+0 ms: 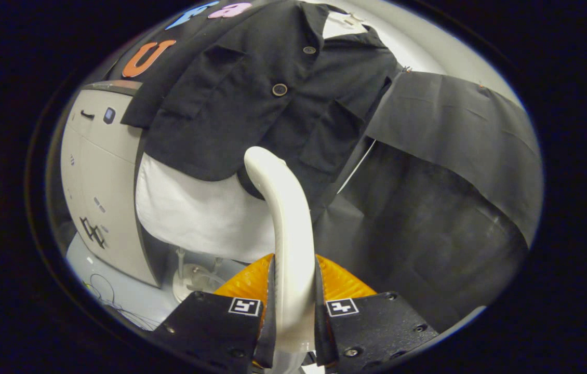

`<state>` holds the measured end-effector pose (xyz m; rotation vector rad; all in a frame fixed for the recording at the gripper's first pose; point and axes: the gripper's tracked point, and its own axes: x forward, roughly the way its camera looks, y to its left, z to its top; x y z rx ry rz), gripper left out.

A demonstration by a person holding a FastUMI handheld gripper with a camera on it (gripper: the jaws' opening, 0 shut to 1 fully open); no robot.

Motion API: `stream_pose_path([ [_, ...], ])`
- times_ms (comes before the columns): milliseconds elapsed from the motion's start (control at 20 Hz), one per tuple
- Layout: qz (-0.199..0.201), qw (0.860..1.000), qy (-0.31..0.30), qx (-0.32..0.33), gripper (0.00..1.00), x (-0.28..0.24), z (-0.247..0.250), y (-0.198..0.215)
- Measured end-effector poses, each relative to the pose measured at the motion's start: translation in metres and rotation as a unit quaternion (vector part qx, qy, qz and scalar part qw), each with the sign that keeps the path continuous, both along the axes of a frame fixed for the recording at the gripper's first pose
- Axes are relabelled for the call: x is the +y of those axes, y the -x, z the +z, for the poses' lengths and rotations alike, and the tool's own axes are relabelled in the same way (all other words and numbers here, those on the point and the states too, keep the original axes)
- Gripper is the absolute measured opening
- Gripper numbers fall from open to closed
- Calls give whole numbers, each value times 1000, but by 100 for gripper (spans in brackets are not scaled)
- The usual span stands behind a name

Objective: Iron the clothes twice with a garment steamer, once on the left side and once on the right side.

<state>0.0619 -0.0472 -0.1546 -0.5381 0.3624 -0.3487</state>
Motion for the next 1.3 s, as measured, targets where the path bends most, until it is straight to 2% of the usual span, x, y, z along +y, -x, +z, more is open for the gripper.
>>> stream_pose_path([
  [300, 22, 998, -41, -50, 33, 14, 64, 74],
  [650, 24, 995, -76, -59, 33, 2, 103, 144],
  [800, 34, 994, -85, -62, 33, -14, 110, 167],
  [1300, 76, 992, -98, -6, 33, -74, 90, 243],
])
